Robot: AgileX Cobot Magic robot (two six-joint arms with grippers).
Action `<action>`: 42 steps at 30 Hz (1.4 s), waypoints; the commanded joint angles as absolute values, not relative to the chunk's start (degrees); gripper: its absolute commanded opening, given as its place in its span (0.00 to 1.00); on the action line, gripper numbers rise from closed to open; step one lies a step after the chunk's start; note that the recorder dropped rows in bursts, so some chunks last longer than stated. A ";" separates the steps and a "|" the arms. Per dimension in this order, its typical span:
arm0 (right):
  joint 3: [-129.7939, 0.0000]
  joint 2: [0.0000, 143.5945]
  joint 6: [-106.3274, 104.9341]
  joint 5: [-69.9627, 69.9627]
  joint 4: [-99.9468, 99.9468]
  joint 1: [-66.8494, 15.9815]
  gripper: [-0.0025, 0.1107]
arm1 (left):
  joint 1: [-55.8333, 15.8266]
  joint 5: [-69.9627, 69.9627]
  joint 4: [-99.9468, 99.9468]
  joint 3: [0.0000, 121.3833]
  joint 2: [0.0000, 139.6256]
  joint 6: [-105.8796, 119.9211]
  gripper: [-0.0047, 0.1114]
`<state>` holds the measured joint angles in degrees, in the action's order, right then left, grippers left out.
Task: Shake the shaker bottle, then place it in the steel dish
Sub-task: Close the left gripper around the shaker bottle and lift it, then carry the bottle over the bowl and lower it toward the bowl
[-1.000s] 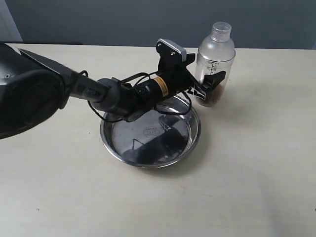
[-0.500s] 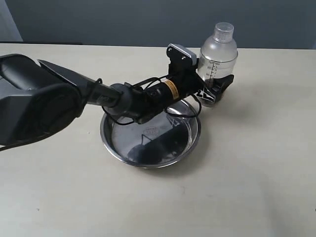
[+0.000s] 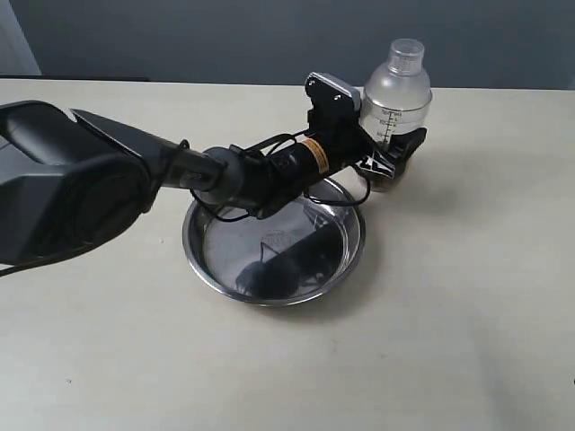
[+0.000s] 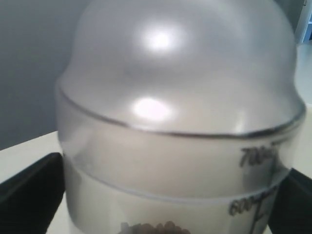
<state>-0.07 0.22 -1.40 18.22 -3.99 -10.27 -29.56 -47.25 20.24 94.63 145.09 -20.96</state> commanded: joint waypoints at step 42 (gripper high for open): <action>0.00 0.00 -1.49 17.47 -3.73 -10.28 0.02 | -26.42 -49.05 17.19 50.11 100.51 -12.83 0.04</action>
